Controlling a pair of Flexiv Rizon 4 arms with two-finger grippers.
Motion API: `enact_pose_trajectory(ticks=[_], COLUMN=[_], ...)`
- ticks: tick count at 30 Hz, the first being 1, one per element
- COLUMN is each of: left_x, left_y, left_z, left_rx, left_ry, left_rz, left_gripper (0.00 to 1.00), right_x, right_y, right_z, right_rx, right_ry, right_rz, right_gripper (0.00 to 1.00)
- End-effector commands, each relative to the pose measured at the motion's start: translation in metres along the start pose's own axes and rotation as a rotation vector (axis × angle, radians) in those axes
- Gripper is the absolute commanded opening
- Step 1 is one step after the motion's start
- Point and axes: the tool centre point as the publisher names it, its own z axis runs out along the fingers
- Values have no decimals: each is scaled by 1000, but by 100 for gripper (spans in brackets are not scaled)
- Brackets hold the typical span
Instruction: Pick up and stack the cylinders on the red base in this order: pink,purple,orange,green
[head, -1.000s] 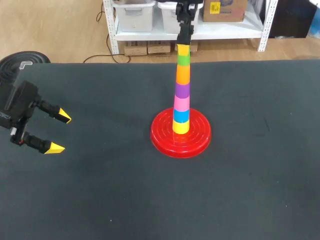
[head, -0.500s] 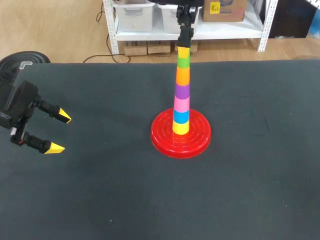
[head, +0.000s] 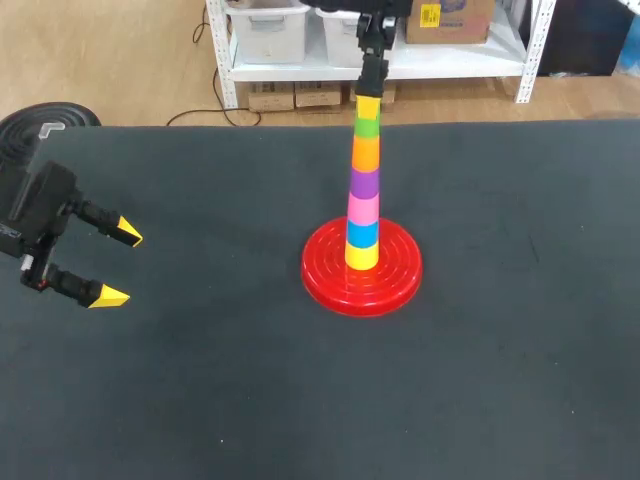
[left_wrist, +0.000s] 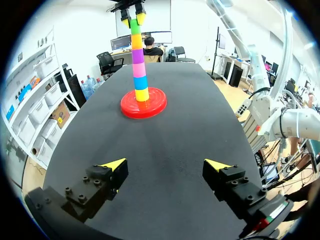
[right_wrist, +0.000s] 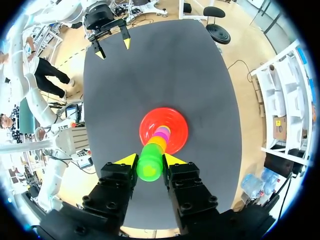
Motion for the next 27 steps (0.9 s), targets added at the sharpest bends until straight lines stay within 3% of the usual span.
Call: enact_pose_trajectory(ticks=[1,18,19,20,27], left_x=[1,1,1,1,1], left_y=[0,0,0,0,0], left_z=[0,0,0,0,0], left_rx=[-1,-1,-1,-1,-1], left_ry=[-3,-3,-3,-3,-3], left_rz=[2,2,2,2,2], left_gripper=[100,100,100,100,100], right_x=[3,1,1,1,1], right_y=[-1,-4,-4,-4,-3], right_z=[13,18,19,19,18], right_rx=[-3,-14,-15,-11,4], right_ry=[-6,-11,-11,-11,-22], right_rz=[0,-6,-6,-3,-3], right_gripper=[0,0,38,99,100])
